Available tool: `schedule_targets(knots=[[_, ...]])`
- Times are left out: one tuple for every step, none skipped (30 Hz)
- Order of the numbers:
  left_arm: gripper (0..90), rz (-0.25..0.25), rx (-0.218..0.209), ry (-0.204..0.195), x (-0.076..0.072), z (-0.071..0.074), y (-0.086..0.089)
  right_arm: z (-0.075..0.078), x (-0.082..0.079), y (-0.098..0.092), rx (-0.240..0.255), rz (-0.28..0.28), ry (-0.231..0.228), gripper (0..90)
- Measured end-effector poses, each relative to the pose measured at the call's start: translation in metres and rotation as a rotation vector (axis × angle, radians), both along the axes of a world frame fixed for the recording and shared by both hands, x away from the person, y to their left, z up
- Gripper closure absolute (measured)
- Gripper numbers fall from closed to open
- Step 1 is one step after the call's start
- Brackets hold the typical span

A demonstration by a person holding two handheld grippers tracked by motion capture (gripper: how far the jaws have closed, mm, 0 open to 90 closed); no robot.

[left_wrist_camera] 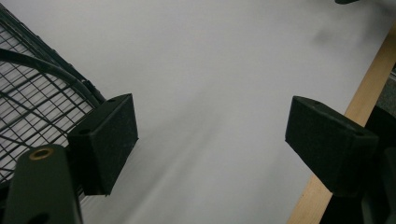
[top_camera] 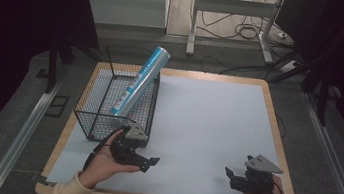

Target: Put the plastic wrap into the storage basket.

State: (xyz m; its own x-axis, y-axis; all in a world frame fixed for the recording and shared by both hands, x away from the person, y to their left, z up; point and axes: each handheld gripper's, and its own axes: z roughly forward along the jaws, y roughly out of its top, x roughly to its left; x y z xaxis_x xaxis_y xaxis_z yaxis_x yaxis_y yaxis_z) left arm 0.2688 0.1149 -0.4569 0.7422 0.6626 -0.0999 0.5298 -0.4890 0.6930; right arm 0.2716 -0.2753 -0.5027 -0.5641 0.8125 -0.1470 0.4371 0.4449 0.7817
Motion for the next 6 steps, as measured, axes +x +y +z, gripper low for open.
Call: schedule_targets(knots=[[16.8, -0.001, -0.002, 0.004, -0.0001, -0.0011, -0.0004, 0.0001, -0.0001, 0.0000, 0.001, 0.001, -0.002, 13.6], [16.8, -0.003, 0.002, 0.005, -0.0001, -0.0019, -0.0006, 0.0002, -0.0003, 0.0001, 0.002, 0.002, -0.007, 13.6], [16.8, -0.002, 0.003, 0.006, 0.0000, -0.0026, -0.0006, 0.0005, -0.0004, 0.0001, 0.003, 0.003, -0.011, 13.6], [16.8, -0.001, 0.004, 0.007, 0.0002, -0.0033, -0.0005, 0.0010, -0.0005, 0.0003, 0.008, 0.005, -0.017, 13.6], [16.8, 0.001, 0.002, 0.009, 0.0002, -0.0038, -0.0003, 0.0010, -0.0005, 0.0003, 0.008, 0.005, -0.017, 13.6], [16.8, 0.003, 0.003, 0.007, 0.0002, -0.0040, 0.0001, 0.0014, -0.0006, 0.0007, 0.010, 0.005, -0.019, 13.6]])
